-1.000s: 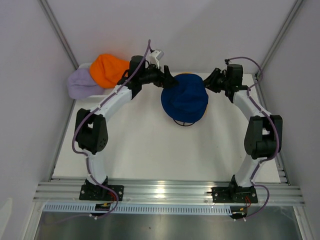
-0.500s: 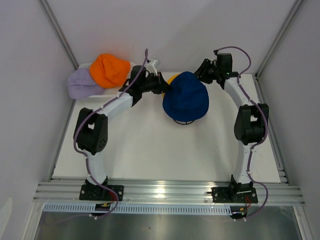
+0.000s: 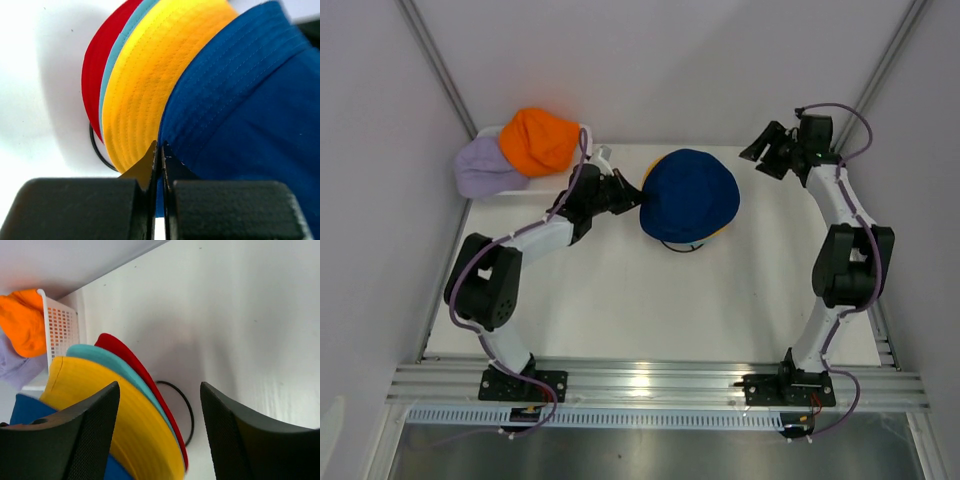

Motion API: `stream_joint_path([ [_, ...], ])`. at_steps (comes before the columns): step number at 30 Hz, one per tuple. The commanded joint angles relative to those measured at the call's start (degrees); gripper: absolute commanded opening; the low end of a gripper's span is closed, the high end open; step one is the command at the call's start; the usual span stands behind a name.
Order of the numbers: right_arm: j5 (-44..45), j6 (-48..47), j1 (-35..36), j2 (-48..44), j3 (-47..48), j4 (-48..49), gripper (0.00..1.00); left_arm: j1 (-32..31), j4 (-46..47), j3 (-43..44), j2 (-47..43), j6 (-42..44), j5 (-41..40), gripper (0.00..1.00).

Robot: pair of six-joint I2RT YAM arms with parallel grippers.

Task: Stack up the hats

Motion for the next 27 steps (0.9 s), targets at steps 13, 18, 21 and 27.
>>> stream_joint_path([
  [13, -16.72, 17.07, -3.71, -17.84, -32.13, 34.03, 0.74, -4.99, -5.83, -0.58, -6.88, -9.37, -10.17, 0.01],
  [18, -18.40, 17.43, -3.71, -17.31, -35.31, 38.18, 0.74, -5.26, -6.10, -0.05, -6.62, -9.46, -10.52, 0.01],
  [21, -19.62, 18.66, -3.44, -16.52, -36.36, 40.20, 0.74, -5.26, -6.36, 0.39, -6.44, -9.28, -10.96, 0.01],
  [27, -22.00, 23.75, -2.92, -15.73, -39.69, 47.32, 0.68, -5.26, -6.89, 1.62, -5.74, -9.19, -11.40, 0.01],
])
